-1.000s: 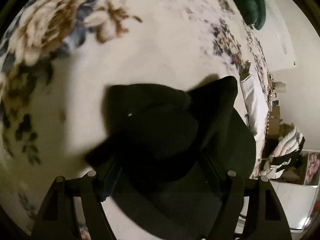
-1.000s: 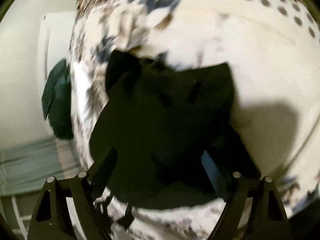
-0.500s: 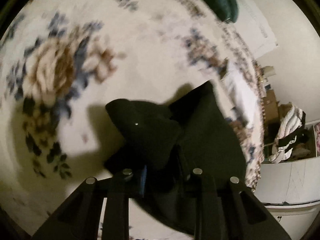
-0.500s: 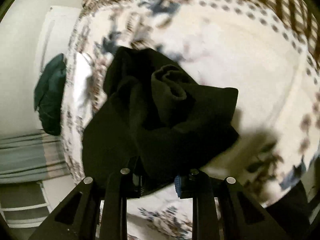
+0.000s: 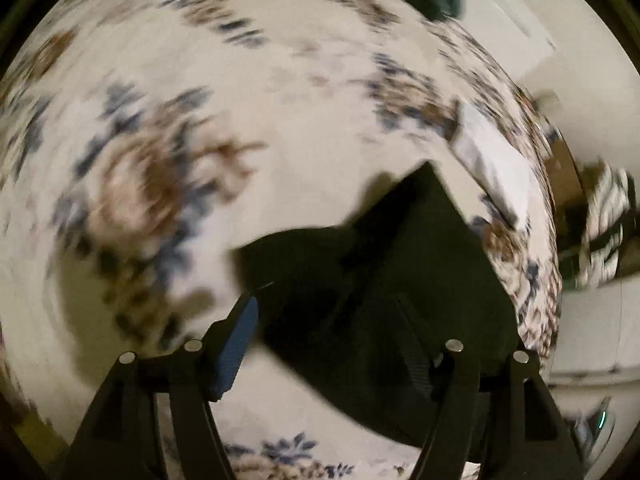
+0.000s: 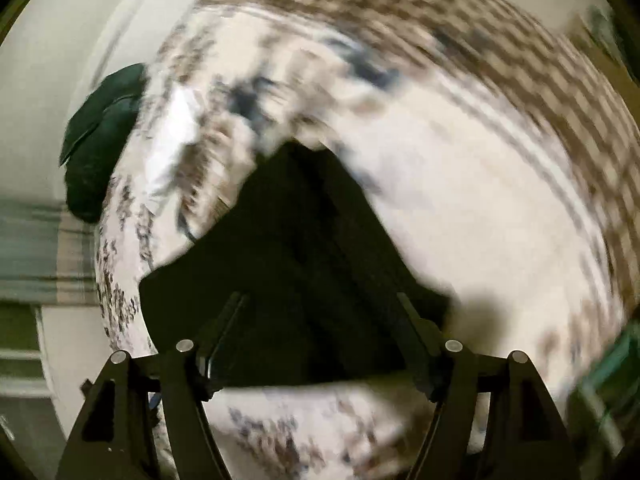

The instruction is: Fold small clothes

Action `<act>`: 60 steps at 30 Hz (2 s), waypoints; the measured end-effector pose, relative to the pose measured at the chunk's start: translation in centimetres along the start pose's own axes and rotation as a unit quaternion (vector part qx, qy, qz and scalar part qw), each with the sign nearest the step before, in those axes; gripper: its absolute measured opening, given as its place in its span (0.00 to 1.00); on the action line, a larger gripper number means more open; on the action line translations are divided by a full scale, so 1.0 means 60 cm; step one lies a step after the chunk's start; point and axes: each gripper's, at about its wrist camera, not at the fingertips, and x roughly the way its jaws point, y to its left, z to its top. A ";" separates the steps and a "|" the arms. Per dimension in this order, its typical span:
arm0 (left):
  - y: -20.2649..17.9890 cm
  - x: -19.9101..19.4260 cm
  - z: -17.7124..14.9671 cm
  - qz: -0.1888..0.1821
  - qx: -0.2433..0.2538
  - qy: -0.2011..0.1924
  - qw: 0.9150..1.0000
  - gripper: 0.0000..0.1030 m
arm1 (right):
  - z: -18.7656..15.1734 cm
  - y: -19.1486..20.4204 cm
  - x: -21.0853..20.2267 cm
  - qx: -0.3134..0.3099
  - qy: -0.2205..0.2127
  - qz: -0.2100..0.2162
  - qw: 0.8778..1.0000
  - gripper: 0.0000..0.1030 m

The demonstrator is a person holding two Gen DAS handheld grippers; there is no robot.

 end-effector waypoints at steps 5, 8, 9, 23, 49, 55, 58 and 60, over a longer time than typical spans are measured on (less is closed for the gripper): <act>-0.079 0.050 0.036 -0.011 0.072 0.010 0.997 0.65 | 0.084 0.038 0.131 -0.048 0.090 -0.006 0.995 0.44; -0.114 0.080 0.058 -0.012 0.109 0.011 0.994 0.65 | 0.105 -0.002 0.139 -0.060 0.068 -0.085 0.992 0.43; -0.120 0.097 0.069 -0.015 0.115 0.016 0.993 0.65 | 0.108 -0.020 0.135 -0.045 0.065 -0.092 0.993 0.43; -0.076 0.208 0.129 -0.038 0.070 0.093 0.992 0.75 | 0.053 -0.071 0.114 0.018 0.080 -0.040 0.996 0.43; -0.081 0.149 0.131 -0.052 0.099 0.088 0.990 0.75 | 0.138 -0.054 0.087 0.102 0.026 0.034 0.994 0.46; -0.029 0.080 0.083 -0.031 0.096 0.067 0.993 0.75 | 0.043 -0.051 0.038 0.029 0.072 -0.006 0.997 0.80; 0.004 0.079 0.056 -0.022 0.074 0.079 0.994 0.75 | -0.007 -0.060 0.092 0.001 0.113 -0.038 0.993 0.79; 0.022 0.080 0.047 -0.023 0.057 0.086 0.994 0.75 | -0.031 -0.039 0.110 -0.061 0.083 -0.074 0.992 0.49</act>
